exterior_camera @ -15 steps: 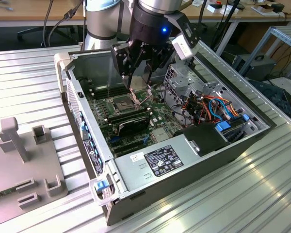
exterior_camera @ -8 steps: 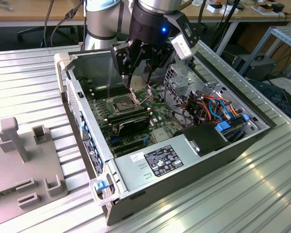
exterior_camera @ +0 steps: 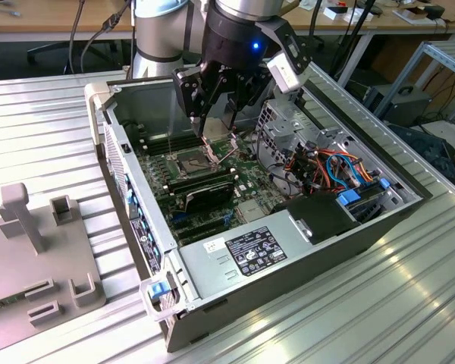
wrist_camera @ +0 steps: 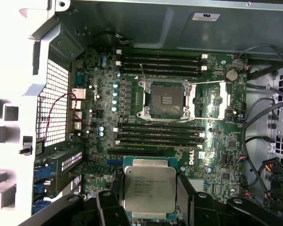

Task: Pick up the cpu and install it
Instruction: 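Pick up the cpu and move it towards the insertion slot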

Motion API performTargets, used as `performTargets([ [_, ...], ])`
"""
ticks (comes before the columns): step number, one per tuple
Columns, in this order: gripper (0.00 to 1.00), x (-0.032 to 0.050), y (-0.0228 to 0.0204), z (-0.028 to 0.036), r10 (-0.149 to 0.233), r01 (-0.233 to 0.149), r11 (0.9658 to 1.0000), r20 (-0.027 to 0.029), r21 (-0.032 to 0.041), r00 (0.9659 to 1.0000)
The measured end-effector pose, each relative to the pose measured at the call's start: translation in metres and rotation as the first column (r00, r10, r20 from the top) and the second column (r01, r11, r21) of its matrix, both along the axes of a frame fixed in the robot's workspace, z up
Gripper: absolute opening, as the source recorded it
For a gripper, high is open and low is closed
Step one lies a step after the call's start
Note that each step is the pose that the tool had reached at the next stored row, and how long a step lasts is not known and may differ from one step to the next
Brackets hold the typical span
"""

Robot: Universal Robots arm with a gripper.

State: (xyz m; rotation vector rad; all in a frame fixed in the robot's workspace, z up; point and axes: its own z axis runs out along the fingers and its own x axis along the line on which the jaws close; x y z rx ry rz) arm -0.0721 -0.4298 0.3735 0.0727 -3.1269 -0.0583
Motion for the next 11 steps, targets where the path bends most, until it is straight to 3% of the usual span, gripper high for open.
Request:
performTargets([
  [7,0.54,0.0000,0.0002,-0.0008,0.000,0.000,1.0000,0.0001,0.0001,1.0000],
  [9,0.54,-0.0001,0.0006,-0.0060,0.000,0.000,1.0000,0.0000,-0.0001,1.0000],
  [11,0.54,0.0000,0.0051,-0.0113,0.000,0.000,1.0000,-0.0001,0.0000,1.0000],
])
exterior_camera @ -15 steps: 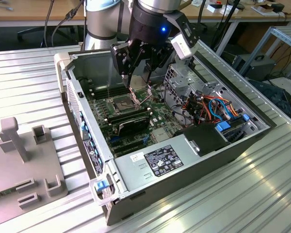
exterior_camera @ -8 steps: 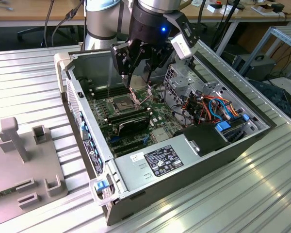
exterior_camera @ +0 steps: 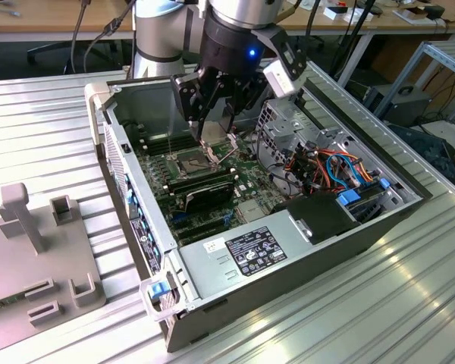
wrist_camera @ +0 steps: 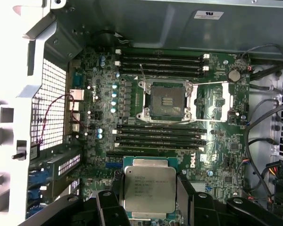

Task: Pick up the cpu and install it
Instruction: 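Pick up the cpu and move it towards the insertion slot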

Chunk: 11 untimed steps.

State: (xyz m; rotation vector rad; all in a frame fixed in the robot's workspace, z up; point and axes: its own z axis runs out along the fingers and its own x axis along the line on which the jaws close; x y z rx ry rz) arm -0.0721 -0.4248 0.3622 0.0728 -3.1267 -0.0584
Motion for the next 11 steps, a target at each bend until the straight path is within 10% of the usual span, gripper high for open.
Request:
performTargets([
  [11,0.54,0.0005,0.0237,-0.0157,0.000,0.000,1.0000,0.0002,0.0001,1.0000],
])
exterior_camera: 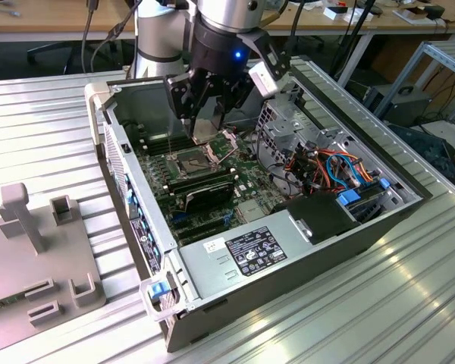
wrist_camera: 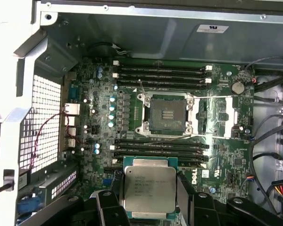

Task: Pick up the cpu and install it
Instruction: 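Pick up the cpu and move it towards the insertion slot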

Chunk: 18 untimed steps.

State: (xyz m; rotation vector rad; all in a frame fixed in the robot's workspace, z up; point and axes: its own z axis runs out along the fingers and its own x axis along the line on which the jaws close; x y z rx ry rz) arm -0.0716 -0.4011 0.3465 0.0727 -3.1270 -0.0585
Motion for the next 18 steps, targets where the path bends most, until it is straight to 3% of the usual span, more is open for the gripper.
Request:
performTargets([
  [7,0.54,0.0010,0.0106,-0.0097,0.000,0.000,1.0000,-0.0001,-0.0003,1.0000],
  [12,0.54,0.0144,0.0176,-0.0235,0.000,0.000,1.0000,-0.0020,-0.0002,1.0000],
  [14,0.54,0.0218,0.0231,-0.0300,0.000,0.000,1.0000,-0.0034,-0.0002,1.0000],
  [18,0.54,0.0286,0.0283,-0.0377,0.000,0.000,1.0000,-0.0049,-0.0001,1.0000],
])
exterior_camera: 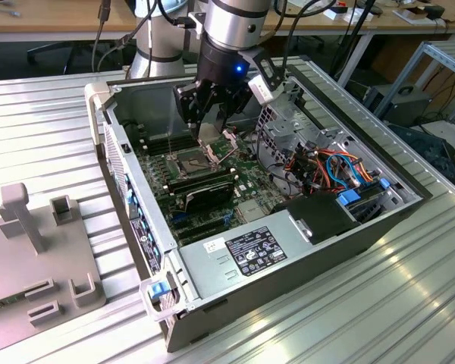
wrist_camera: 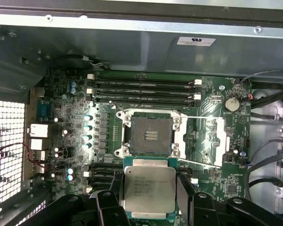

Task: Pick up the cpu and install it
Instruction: 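Pick up the cpu and move it towards the insertion slot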

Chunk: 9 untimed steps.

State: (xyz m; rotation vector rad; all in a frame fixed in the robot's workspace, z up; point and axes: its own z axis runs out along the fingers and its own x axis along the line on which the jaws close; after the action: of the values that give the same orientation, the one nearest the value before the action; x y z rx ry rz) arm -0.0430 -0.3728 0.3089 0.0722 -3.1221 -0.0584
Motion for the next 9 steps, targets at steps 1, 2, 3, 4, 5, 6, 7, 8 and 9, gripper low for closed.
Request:
performTargets([
  [1,0.54,0.0001,0.0000,0.0000,0.000,0.000,1.0000,-0.0001,-0.0001,1.0000],
  [2,0.54,0.0011,0.0000,0.0000,0.000,0.000,1.0000,0.0000,-0.0001,1.0000],
  [3,0.54,0.0022,0.0000,0.0000,0.000,0.000,1.0000,0.0000,-0.0001,1.0000],
  [4,0.54,0.0023,0.0000,0.0000,0.000,0.000,1.0000,0.0000,0.0000,1.0000],
  [5,0.54,0.0025,0.0000,0.0000,0.000,0.000,1.0000,0.0000,-0.0001,1.0000],
  [6,0.54,0.0025,0.0000,-0.0008,0.000,0.000,1.0000,0.0000,-0.0002,1.0000],
  [7,0.54,0.0025,0.0000,-0.0008,0.000,0.000,1.0000,0.0000,-0.0001,1.0000],
  [8,0.54,0.0025,0.0000,-0.0025,0.000,0.000,1.0000,0.0000,-0.0001,1.0000],
  [9,0.54,0.0025,0.0000,-0.0041,0.000,0.000,1.0000,0.0000,0.0000,1.0000],
])
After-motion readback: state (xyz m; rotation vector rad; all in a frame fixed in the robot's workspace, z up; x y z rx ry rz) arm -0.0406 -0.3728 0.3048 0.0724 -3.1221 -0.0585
